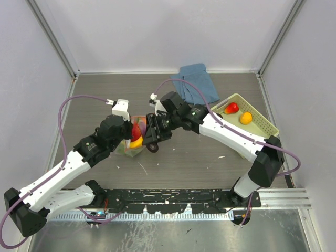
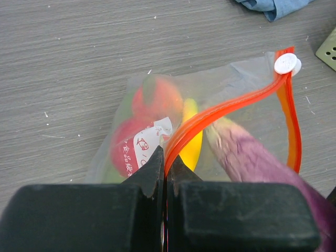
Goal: Place the food in the zip-top bag and seal the zipper
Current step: Place the fake vegetable in the zipper food storage bag.
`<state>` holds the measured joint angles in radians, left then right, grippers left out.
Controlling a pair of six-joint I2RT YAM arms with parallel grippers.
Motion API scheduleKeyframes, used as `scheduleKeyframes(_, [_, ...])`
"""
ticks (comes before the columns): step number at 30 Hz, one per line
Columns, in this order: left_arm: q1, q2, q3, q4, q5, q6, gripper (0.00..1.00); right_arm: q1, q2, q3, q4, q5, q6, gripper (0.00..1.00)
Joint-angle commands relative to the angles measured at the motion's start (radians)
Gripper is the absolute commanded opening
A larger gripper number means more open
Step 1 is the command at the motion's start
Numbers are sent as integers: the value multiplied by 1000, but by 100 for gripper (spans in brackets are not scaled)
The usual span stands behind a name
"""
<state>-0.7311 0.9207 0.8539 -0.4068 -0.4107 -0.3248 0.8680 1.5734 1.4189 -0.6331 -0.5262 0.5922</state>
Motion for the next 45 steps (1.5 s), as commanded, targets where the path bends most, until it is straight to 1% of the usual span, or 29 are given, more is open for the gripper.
scheduleKeyframes(1, [-4, -14, 11, 74, 42, 7, 0, -25, 2, 82, 87, 73, 150, 28])
scheduleKeyframes(7, [-2, -29, 8, 80, 69, 9, 0, -76, -8, -7, 234, 112, 321, 29])
scheduleKeyframes(11, [-3, -30, 7, 88, 101, 10, 0, -82, 3, -44, 319, 124, 387, 30])
scheduleKeyframes(18, [-3, -7, 13, 88, 118, 11, 0, -81, 49, -36, 401, 116, 475, 30])
scheduleKeyframes(21, [-2, -5, 12, 88, 114, 13, 0, -81, 44, -58, 449, 138, 515, 33])
scheduleKeyframes(23, [-3, -4, 13, 88, 111, 13, 0, -81, 40, -58, 448, 167, 512, 36])
scheduleKeyframes(27, [-3, -3, 13, 88, 98, 11, 0, -79, 44, -53, 419, 196, 482, 47])
scheduleKeyframes(29, [-2, -5, 11, 84, 89, 9, 0, -77, 49, -49, 408, 202, 464, 51])
scheduleKeyframes(39, [-2, -9, 9, 77, 49, 0, 0, -72, 23, -86, 412, 243, 426, 62])
scheduleKeyframes(45, [-2, -15, 8, 75, 44, -4, 0, -70, -15, -106, 422, 271, 405, 66])
